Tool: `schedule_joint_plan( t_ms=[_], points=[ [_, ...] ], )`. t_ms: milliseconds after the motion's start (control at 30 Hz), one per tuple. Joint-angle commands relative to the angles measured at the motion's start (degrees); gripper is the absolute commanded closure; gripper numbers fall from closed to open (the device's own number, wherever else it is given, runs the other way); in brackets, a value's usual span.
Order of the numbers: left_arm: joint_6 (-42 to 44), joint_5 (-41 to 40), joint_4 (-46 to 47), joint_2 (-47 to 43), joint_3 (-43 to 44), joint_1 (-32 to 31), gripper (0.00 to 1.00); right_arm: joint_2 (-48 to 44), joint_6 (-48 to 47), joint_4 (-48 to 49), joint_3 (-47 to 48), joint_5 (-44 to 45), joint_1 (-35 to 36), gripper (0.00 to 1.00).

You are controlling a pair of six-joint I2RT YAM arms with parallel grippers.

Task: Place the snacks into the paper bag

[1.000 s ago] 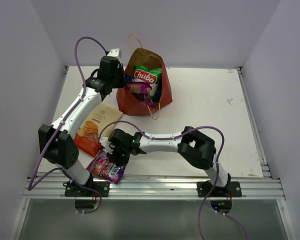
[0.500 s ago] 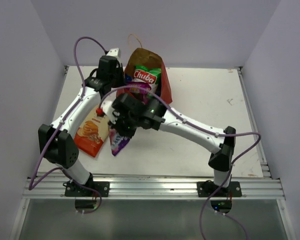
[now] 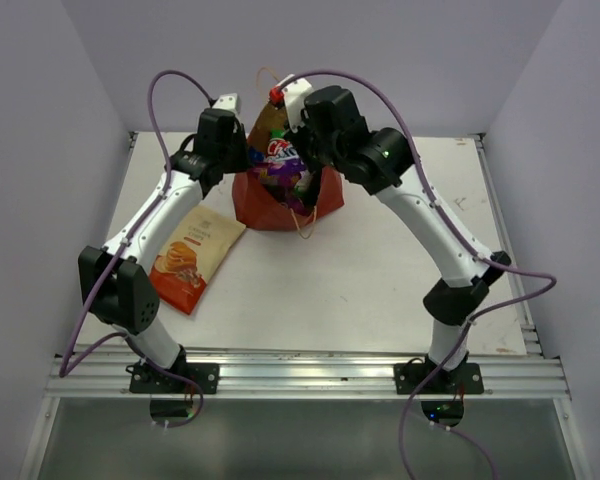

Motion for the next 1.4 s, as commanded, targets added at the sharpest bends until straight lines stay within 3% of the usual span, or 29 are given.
schedule_joint_plan(
  t_ms=[0, 400, 700, 800, 833, 1067, 1267, 1367],
  points=[
    [1.0, -1.6, 2.7, -0.1, 3.7, 1.0, 1.00, 6.3, -3.2, 8.2, 1.5, 1.0, -3.4, 1.00],
    [0.9, -0.7, 1.6, 1.3, 5.7, 1.0, 1.00, 18.0, -0.4, 14.9, 8.7, -7.7, -8.0, 1.00],
    [0.3, -0.1, 1.7, 2.8, 6.8, 1.0, 1.00, 21.9, 2.8, 16.9, 6.4, -14.5, -8.0, 0.99],
    [0.3, -0.4, 1.8, 3.0, 7.1, 1.0, 1.00, 21.7, 3.2, 17.1, 5.3, -15.7, -7.9, 0.38],
    [0.4, -0.4, 2.0, 3.0, 7.2, 1.0, 1.00, 21.3, 3.2, 17.3, 5.4, -15.6, -8.0, 0.02],
    [0.3, -0.4, 1.9, 3.7, 8.0, 1.0, 1.00, 10.4, 3.3, 17.8, 6.8, -18.8, -7.5, 0.01],
    [1.0, 0.2, 1.8, 3.7, 8.2, 1.0, 1.00, -5.9, 1.2, 17.7, -10.1, -22.5, 0.6, 0.01],
    [1.3, 0.8, 1.9, 3.6, 8.2, 1.0, 1.00, -7.9, 1.5, 15.2, -20.5, -22.5, 6.3, 0.01]
  ],
)
